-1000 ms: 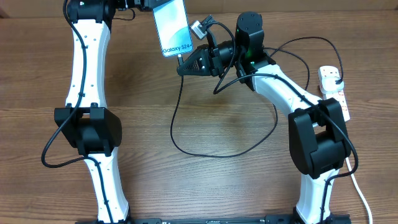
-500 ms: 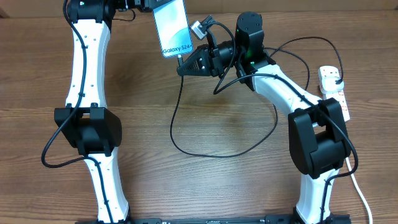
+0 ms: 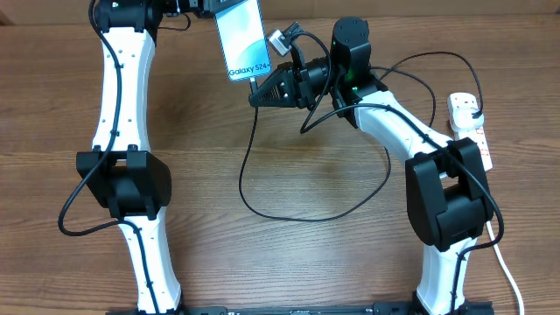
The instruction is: Plug charger to phone and switch on socket
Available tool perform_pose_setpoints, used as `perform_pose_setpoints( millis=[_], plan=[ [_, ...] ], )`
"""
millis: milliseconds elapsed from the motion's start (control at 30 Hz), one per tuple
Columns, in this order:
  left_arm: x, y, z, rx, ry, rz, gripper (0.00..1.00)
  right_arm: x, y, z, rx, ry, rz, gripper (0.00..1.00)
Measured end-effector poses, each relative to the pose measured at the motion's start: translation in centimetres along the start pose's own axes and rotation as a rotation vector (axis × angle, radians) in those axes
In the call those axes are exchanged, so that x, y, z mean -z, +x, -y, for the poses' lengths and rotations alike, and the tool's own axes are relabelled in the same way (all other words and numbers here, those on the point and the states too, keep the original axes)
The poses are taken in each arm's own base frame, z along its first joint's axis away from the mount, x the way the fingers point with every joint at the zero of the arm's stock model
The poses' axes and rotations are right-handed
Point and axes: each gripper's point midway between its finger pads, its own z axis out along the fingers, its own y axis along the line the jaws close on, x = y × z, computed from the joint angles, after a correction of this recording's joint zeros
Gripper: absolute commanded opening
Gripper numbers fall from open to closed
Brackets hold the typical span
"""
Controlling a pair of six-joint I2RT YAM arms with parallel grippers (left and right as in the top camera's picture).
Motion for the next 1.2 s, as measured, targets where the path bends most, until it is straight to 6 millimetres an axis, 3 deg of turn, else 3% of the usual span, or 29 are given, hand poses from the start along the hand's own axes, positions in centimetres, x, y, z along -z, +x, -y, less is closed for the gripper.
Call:
perform_pose_setpoints(
  millis=[1200],
  plan=[
    [-0.43,0.16,0.03,-0.049,-0.001,-0.005,0.04,0.32,0.16,0.31,-0.048,0.006,0.005,0.04]
  ],
)
